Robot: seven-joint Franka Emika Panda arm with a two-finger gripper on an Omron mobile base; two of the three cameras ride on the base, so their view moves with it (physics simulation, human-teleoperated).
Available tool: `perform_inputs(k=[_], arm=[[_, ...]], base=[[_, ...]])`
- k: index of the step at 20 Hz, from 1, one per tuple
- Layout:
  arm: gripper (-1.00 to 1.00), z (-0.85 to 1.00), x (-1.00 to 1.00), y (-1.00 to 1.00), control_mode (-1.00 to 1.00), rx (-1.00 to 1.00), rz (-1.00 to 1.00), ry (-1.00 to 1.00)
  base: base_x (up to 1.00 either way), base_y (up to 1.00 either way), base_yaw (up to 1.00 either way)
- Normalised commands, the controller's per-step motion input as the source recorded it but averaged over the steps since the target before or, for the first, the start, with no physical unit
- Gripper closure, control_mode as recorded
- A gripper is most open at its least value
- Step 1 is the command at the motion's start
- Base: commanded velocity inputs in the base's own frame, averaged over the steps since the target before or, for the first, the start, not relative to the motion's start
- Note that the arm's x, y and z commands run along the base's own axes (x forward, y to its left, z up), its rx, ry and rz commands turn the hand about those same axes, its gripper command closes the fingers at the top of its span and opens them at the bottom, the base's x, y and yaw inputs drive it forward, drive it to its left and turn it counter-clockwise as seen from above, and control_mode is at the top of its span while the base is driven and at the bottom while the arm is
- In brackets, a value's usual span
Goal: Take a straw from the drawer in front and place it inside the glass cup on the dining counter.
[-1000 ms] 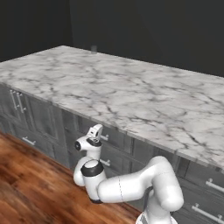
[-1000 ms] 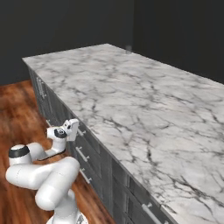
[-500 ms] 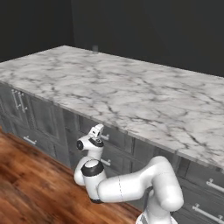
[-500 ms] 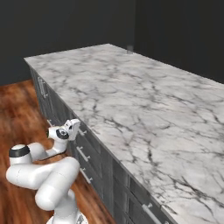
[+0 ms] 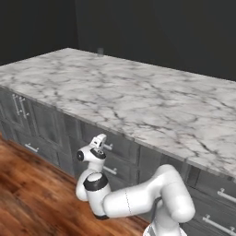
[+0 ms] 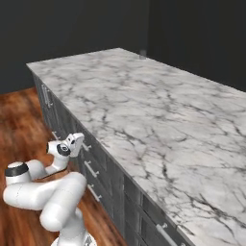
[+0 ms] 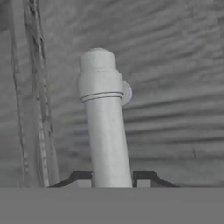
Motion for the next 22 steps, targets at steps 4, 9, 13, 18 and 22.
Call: perform_inputs(k=[4, 9, 13, 18, 22], arm=[[1.0, -0.21, -0.5, 0.67, -1.0, 0.0, -0.02, 0.0], [1.0, -0.07, -0.48, 0.86, -1.0, 0.0, -0.12, 0.1], [1.0, -0.07, -0.61, 0.88, -1.0, -0.01, -0.23, 0.07], [1.0, -0.14, -0.72, 0.77, -1.0, -0.03, -0.25, 0.01], [1.0, -0.32, -0.81, 0.74, -1.0, -0.07, -0.23, 0.0]], base=[[0.0, 0.0, 0.0], [0.0, 0.0, 0.0], [0.0, 0.0, 0.0], [0.0, 0.0, 0.0], [0.0, 0.0, 0.0]])
